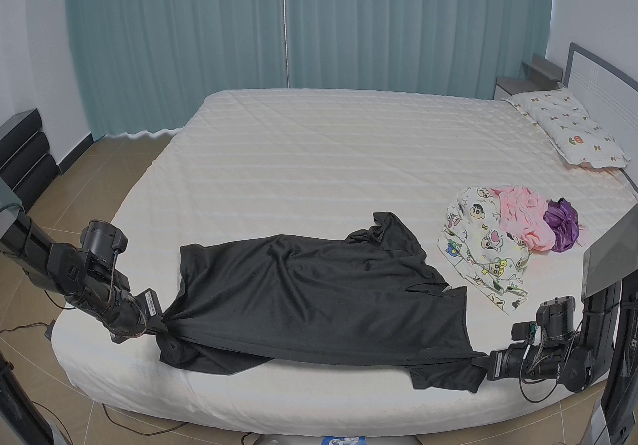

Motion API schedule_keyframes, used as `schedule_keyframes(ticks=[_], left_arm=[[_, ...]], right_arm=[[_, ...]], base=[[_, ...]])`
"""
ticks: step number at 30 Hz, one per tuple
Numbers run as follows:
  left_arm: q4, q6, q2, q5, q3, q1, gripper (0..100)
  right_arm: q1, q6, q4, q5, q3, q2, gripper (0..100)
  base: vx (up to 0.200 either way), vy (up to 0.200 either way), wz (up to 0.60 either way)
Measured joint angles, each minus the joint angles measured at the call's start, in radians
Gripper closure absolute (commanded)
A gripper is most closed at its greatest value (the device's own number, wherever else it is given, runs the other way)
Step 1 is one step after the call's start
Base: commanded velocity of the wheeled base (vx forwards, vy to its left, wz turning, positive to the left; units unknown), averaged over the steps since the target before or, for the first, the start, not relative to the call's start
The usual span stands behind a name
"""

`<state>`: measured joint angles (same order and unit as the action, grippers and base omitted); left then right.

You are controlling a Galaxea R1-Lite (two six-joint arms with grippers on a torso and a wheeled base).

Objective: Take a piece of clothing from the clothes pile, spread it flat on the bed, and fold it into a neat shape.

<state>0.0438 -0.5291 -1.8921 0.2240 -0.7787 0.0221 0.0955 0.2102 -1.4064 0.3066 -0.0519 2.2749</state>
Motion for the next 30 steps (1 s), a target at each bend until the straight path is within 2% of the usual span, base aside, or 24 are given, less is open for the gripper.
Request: schedule_keyframes(ticks=[1,12,16,20,25,30], left_arm=[[-0.003,0.000,0.000,0.004,-0.002,0.002,0],[-0.010,0.000,-0.046,0.024,-0.032,0.006,0],[-0.010,-0.009,-0.067,0.071,-0.061,0.004,0],[-0.010,-0.026,-0.079,0.086,-0.086,-0.006,0],[-0.010,-0.118,-0.103,0.083,-0.137,-0.074,0],[-0.024,-0.239,-0.151,0.069,-0.253,-0.159,0]], right_arm=[[-0.002,0.000,0.000,0.000,-0.001,0.000,100],[-0.009,0.000,0.001,-0.005,-0.007,0.004,100],[-0.009,0.000,0.001,-0.004,-0.007,0.004,100],[-0.007,0.000,0.001,-0.003,-0.007,0.007,100],[-0.006,0.000,0.000,-0.003,-0.007,0.010,100],[-0.004,0.000,-0.001,-0.001,-0.007,0.012,100]], base=[[0.000,0.000,0.00],[0.000,0.000,0.00],[0.000,0.000,0.00],[0.000,0.000,0.00],[0.000,0.000,0.00],[0.000,0.000,0.00]])
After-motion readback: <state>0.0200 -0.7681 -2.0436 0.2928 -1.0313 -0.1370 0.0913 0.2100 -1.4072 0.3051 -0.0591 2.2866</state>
